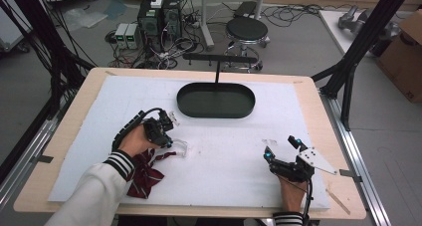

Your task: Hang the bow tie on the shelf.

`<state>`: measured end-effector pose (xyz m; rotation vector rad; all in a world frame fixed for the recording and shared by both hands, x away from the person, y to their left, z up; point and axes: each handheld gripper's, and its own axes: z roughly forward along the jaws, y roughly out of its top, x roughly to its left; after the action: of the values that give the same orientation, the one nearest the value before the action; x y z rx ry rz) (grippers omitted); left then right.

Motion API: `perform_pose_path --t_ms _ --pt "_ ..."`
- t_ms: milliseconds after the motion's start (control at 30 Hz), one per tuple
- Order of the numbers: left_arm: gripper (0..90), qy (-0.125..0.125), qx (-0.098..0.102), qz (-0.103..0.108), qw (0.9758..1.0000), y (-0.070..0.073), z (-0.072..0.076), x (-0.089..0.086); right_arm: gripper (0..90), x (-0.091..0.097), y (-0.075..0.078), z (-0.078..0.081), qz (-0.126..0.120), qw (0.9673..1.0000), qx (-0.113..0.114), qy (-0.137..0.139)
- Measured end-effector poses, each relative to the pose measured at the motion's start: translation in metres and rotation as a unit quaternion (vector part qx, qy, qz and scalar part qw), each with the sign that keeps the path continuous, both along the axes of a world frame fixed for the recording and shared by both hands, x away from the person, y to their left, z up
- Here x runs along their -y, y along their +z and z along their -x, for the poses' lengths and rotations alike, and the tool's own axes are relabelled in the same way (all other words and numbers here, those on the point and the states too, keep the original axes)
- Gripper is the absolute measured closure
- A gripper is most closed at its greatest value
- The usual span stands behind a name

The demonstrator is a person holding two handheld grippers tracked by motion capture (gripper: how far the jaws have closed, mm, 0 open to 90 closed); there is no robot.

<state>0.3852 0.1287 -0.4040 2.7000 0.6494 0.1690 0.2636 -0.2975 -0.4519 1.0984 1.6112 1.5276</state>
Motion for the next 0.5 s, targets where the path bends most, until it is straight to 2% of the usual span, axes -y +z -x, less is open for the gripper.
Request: perform_pose_path --t_ms 200,233,267,367,500 --pt "83.3 -0.001 0.018 0.038 0.9991 0.007 0.001 -0.005 3.6 0.000 0.000 0.000 0.001 1.0000 0.000 0.001" --pt "83.3 -0.001 0.018 0.038 0.9991 0.007 0.001 -0.005 3.6 0.000 0.000 0.000 0.001 1.0000 0.001 0.001" --pt "83.3 0.002 0.026 0.046 0.9986 0.010 0.001 -0.008 3.6 0.000 0.000 0.000 0.001 1.0000 0.001 0.000" --pt "83.3 0.010 0.041 0.068 0.9968 0.014 0.001 -0.012 3.6 0.000 0.000 0.000 0.001 1.0000 0.001 0.000" --pt "83.3 0.016 0.076 0.099 0.9920 0.024 0.001 -0.017 3.6 0.000 0.000 0.000 0.001 1.0000 0.001 0.000"
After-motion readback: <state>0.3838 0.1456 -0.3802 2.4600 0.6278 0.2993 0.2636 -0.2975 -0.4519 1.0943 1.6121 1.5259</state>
